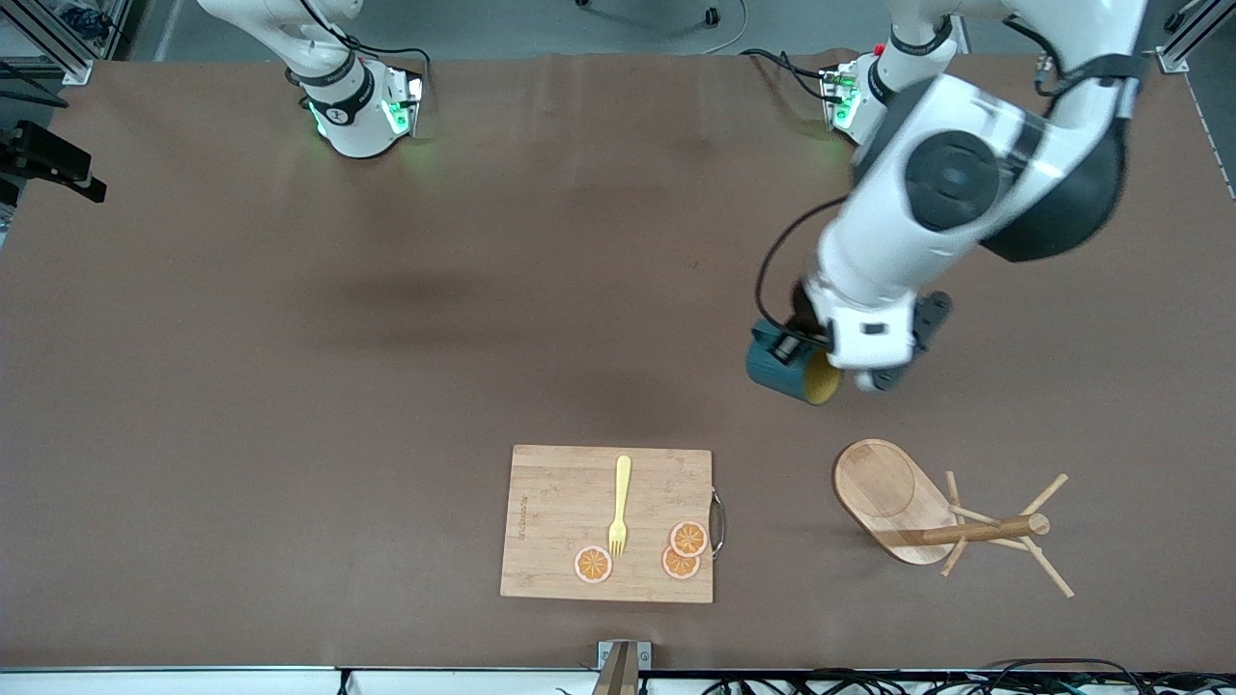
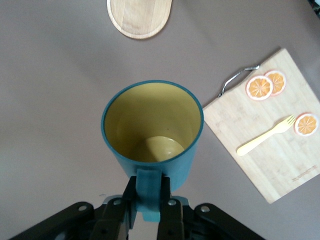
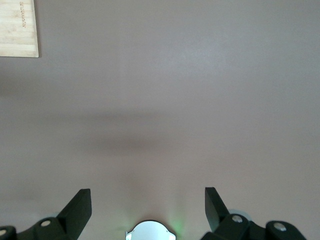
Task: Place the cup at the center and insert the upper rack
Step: 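Lift the teal mug with the left gripper toward the wooden stand, then lower the mug onto the stand's peg with the left gripper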
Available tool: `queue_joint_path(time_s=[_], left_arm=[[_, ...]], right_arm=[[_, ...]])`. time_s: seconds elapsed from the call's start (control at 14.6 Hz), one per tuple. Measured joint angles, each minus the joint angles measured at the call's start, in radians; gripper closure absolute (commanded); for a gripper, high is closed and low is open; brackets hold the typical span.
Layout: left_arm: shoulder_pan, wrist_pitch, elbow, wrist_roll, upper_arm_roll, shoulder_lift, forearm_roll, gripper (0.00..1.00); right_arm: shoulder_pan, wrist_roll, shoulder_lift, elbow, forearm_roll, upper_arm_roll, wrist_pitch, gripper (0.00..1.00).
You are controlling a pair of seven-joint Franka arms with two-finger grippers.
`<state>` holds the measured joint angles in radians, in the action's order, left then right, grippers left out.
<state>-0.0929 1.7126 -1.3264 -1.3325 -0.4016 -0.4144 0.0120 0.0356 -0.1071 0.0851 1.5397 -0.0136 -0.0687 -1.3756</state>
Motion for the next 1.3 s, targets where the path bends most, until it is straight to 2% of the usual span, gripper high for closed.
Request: queue_joint_path(time_s=[0.41,0.89,1.3], left_arm=[[0.194,0.105,0.017,0.072,0.003,-0.048,-0.234,0.99],[0.277,0.242,0.020,0.073,0.004,-0.117,-0.410,0.99],[0.332,0.296,0.021,0.073,0.005,-0.153,-0.525,0.99]], right_arm=[[0.000,0.001,0.000,0.000,0.000,0.000,0.011,0.00],[0.000,0.000,0.001,0.000,0.000,0.008,0.007,0.00],[0.000,-0.007,0.001,0.000,0.000,0.009,0.006,0.00]])
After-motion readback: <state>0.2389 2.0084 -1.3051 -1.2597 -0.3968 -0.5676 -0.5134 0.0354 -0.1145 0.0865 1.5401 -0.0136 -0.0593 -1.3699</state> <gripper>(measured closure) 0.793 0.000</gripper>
